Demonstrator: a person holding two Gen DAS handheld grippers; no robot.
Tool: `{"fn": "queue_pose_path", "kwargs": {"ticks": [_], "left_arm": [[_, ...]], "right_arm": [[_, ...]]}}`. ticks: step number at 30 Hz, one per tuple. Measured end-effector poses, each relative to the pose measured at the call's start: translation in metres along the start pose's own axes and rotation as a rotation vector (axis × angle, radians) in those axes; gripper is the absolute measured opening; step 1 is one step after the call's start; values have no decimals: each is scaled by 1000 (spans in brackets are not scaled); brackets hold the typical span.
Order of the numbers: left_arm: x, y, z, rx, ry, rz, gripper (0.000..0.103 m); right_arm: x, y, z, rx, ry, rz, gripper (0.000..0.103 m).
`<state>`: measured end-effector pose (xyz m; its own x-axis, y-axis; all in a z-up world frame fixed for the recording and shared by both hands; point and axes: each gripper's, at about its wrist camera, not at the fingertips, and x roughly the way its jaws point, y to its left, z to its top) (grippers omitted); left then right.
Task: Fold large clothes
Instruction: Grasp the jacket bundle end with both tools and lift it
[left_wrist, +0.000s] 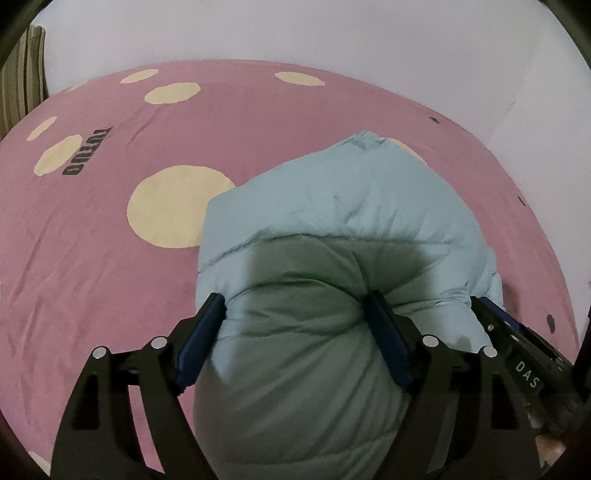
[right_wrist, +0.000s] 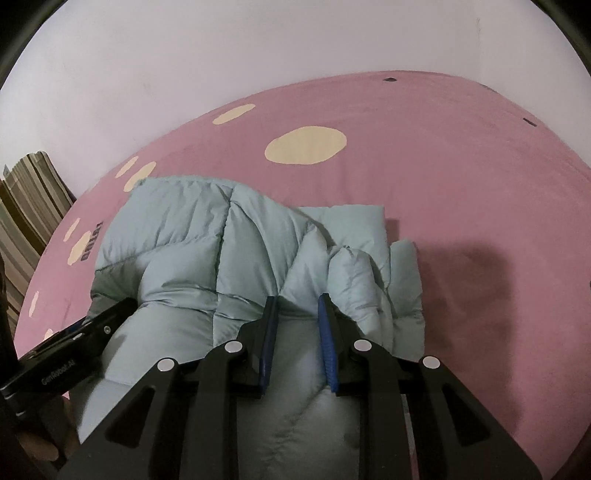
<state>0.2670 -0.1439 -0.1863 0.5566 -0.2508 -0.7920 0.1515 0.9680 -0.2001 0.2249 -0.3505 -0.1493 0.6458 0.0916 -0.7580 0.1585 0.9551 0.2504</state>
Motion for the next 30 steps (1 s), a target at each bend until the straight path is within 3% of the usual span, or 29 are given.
{"fn": "queue_pose_path", "kwargs": {"ticks": [30], "left_arm": [[20, -3, -1, -13, 27, -5, 84]], "right_arm": [[11, -3, -7, 25, -13, 5, 23]]}}
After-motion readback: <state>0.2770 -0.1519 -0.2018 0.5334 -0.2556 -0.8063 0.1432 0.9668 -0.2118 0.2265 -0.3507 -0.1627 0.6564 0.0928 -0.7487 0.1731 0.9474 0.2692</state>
